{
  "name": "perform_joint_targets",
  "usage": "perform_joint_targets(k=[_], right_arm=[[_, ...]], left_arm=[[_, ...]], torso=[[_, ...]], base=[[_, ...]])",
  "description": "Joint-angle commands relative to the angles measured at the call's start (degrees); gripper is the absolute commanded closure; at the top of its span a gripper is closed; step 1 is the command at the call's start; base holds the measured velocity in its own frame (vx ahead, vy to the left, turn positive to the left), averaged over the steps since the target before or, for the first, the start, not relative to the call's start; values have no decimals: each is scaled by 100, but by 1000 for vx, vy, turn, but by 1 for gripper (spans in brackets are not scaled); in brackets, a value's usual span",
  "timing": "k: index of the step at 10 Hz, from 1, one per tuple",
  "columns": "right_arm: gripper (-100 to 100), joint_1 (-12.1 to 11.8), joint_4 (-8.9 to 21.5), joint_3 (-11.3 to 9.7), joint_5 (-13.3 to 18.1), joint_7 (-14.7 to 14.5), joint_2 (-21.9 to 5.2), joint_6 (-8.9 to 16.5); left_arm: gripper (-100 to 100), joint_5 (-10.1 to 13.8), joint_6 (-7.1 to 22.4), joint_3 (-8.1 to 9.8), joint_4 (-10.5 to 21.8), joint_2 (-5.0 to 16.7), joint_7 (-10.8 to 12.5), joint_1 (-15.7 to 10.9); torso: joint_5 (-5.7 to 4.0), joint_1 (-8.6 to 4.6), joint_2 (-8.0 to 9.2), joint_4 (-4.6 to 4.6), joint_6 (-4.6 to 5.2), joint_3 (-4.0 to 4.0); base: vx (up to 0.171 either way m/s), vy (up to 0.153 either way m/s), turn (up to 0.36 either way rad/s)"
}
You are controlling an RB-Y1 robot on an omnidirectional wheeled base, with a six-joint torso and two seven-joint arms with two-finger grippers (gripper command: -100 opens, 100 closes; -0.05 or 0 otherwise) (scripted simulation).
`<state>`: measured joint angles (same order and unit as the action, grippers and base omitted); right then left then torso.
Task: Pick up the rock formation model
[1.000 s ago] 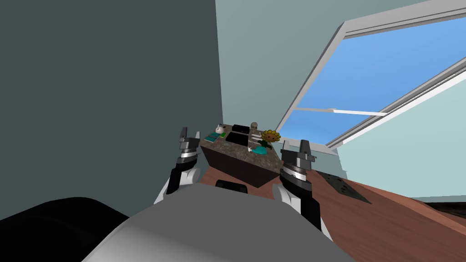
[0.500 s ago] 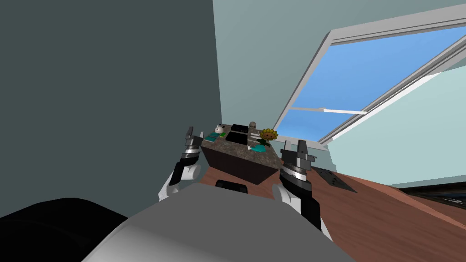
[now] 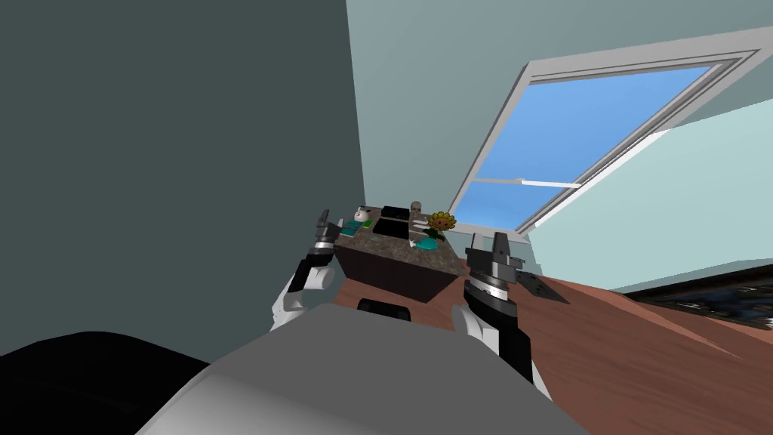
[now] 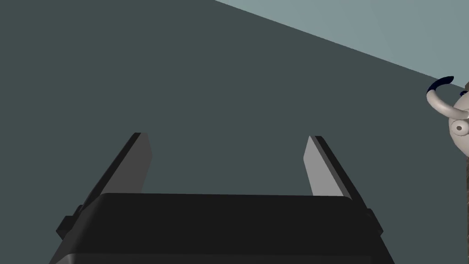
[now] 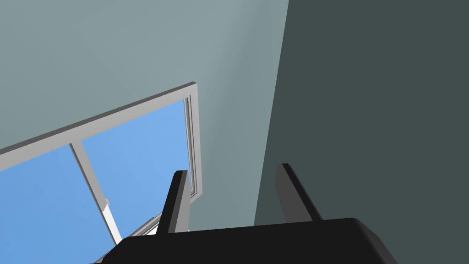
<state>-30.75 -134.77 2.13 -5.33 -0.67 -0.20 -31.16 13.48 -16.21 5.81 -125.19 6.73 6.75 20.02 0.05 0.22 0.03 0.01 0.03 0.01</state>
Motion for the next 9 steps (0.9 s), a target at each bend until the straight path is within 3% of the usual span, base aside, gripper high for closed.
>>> perform_joint_targets(k=[1,2,4,5,6,7,8,9], right_arm=[[0,0,0,0,0,0,0,0],[0,-1,0,0,0,0,0,0],[0,-1,0,0,0,0,0,0],[0,-1,0,0,0,0,0,0],[0,-1,0,0,0,0,0,0],[0,-1,0,0,0,0,0,0],[0,0,0,0,0,0,0,0],[0,-1,0,1,0,0,0,0]], left_arm=[[-100,51,286,4,60,43,40,-125],[-100,143,445,25,192,133,119,-334],[-100,143,642,25,192,133,119,-334],[-100,235,866,44,333,222,200,-553],[-100,235,987,44,333,222,200,-553],[-100,325,1155,62,484,308,283,-780],[-100,325,1304,62,484,308,283,-782],[-100,413,1507,78,645,392,367,-1019]], torso=[[0,0,0,0,0,0],[0,0,0,0,-5,0],[0,-3,-2,0,-5,-1],[-2,-13,-4,-1,-6,-2],[-3,-11,-6,-1,-2,-3],[-2,-10,-6,-1,-4,-3],[-1,-3,-5,-1,-2,-3],[0,-3,-5,-1,-5,-2]], base=[[-17,54,-68],[-19,56,-102],[-5,32,-22],[-1,24,-124],[-3,33,-85],[-8,51,-153],[-10,50,-63],[-4,50,-127]])
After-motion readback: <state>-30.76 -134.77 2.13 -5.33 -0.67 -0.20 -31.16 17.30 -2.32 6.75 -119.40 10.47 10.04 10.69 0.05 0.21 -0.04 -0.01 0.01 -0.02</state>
